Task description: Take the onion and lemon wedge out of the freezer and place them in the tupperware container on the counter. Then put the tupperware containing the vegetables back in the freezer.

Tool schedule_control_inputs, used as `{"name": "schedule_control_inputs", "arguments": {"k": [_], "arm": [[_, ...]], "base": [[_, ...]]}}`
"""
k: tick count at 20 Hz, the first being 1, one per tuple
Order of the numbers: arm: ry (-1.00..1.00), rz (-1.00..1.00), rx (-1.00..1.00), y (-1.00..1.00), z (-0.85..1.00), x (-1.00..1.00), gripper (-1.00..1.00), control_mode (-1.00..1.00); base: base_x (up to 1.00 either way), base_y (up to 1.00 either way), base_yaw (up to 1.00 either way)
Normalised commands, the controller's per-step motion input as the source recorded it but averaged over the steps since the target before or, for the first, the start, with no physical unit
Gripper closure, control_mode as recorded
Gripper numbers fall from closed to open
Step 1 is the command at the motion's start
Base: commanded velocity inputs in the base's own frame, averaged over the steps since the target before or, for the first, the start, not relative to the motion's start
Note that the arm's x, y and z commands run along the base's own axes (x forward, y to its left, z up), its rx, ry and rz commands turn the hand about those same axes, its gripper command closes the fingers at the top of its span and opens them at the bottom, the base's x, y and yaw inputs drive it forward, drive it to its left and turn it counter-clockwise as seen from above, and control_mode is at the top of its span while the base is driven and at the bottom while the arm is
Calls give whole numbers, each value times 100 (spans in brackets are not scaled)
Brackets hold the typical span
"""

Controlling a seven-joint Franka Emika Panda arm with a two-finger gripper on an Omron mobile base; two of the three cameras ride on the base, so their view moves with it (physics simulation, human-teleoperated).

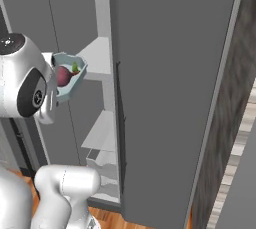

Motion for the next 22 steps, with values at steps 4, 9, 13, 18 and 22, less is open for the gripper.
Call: {"name": "schedule_control_inputs", "arguments": {"k": [4, 9, 13, 18, 22], "arm": [[0, 16, -3, 18, 0, 17, 100, -100], [0, 3, 0, 1, 14, 30, 100, -100], [0, 0, 0, 0, 10, 34, 100, -100], [0, 0, 0, 3, 0, 36, 100, -100], [0, 0, 0, 1, 0, 49, 100, -100]], "base": [[0, 0, 0], [0, 0, 0], [0, 0, 0], [0, 0, 0], [0, 0, 0]]}}
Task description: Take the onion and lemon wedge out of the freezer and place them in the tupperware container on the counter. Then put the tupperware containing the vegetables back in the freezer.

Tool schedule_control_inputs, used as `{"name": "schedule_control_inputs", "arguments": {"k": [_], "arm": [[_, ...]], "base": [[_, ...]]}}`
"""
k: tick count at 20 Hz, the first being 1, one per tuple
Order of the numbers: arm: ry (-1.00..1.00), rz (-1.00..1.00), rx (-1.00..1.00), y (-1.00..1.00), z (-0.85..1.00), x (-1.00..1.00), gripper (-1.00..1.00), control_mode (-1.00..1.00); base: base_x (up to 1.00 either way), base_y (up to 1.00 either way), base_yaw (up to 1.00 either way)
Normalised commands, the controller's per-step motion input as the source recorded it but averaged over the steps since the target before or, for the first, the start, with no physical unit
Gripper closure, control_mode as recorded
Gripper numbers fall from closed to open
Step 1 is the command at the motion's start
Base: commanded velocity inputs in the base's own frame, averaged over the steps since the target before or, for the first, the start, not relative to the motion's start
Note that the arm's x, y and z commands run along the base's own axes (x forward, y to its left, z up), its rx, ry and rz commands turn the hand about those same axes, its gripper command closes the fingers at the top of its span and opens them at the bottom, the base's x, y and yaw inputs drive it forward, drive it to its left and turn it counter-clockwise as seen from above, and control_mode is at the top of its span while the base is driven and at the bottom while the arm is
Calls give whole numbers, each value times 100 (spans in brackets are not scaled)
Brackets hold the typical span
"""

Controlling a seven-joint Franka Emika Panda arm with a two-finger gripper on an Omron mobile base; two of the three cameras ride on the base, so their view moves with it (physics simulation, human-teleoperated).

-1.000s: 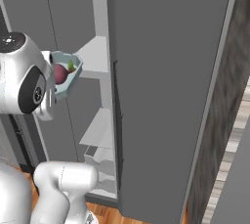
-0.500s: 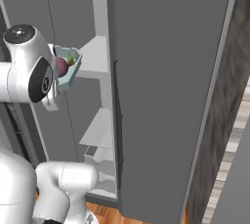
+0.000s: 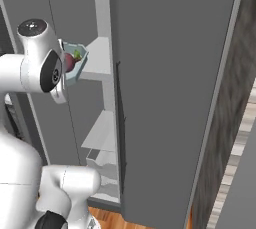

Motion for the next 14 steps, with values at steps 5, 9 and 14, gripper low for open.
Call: {"name": "schedule_control_inputs", "arguments": {"k": [5, 9, 14], "arm": [[2, 0, 0, 1, 0, 60, 100, -100], [4, 0, 0, 4, 0, 61, 100, -100], [3, 0, 0, 10, 0, 52, 100, -100]], "base": [[0, 0, 0], [0, 0, 0], [0, 0, 0]]}}
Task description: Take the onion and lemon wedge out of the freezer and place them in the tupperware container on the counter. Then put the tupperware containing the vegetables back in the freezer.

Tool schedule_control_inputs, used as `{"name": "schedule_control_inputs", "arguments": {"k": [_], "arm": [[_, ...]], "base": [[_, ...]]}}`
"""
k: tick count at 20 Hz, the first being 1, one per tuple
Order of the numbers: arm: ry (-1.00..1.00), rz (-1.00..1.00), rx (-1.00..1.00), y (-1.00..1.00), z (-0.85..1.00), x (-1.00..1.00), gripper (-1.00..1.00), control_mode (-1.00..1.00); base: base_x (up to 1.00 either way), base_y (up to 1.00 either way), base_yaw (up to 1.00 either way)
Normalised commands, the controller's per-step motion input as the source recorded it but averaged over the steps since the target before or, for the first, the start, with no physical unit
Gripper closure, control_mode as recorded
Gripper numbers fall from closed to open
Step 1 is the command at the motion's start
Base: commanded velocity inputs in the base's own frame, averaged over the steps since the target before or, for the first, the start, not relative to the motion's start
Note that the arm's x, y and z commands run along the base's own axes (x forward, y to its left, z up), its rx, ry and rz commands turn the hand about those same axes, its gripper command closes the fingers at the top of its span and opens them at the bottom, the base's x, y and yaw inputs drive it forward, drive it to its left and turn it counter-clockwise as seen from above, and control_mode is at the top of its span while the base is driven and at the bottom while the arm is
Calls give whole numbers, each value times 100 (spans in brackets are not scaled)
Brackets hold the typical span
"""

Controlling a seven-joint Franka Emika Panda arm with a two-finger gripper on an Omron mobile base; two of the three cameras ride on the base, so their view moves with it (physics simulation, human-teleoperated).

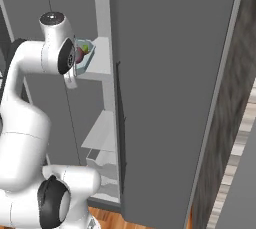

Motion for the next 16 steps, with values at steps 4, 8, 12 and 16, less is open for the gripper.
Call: {"name": "schedule_control_inputs", "arguments": {"k": [4, 8, 12, 16], "arm": [[5, 0, 0, 8, 0, 53, 100, -100], [5, 0, 0, 1, 0, 54, 100, -100], [5, 0, 0, 6, -3, 54, 100, -100], [0, 0, -4, 20, -14, 45, 100, -100]], "base": [[0, 0, 0], [0, 0, 0], [0, 0, 0], [0, 0, 0]]}}
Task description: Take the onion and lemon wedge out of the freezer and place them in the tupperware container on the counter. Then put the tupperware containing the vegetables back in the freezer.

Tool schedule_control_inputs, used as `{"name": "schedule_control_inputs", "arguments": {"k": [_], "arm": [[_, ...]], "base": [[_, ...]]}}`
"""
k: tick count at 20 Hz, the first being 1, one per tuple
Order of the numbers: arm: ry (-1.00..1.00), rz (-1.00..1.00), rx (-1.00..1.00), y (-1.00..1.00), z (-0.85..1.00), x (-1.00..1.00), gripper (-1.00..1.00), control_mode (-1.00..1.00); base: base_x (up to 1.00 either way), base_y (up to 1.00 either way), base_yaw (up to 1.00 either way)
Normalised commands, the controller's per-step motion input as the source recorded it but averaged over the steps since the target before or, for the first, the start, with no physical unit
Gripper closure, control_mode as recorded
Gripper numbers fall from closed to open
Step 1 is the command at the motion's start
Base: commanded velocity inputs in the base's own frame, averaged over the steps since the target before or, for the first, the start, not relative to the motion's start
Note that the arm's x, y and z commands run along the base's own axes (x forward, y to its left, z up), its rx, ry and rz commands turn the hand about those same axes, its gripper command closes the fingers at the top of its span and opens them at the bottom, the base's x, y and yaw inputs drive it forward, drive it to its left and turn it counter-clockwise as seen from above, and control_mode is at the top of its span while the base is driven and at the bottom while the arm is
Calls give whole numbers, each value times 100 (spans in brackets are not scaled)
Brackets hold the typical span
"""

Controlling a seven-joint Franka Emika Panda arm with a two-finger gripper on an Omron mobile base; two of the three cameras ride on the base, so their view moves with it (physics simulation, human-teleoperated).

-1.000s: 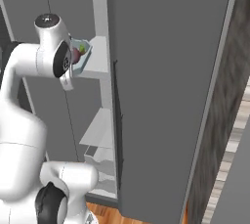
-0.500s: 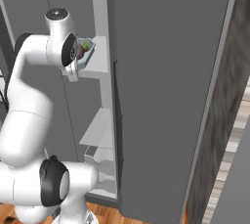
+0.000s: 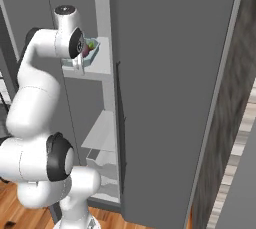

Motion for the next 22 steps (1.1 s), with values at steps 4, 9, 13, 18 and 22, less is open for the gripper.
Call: {"name": "schedule_control_inputs", "arguments": {"k": [4, 9, 13, 18, 22], "arm": [[0, 0, -4, 20, -17, 43, 100, -100], [0, 0, -1, 4, -11, 47, 100, -100], [0, 0, 0, 3, -7, 45, 100, -100], [1, 0, 0, 6, -6, 48, 100, -100], [2, 0, 0, 5, -10, 48, 100, -100]], "base": [[0, 0, 0], [0, 0, 0], [0, 0, 0], [0, 0, 0], [0, 0, 0]]}}
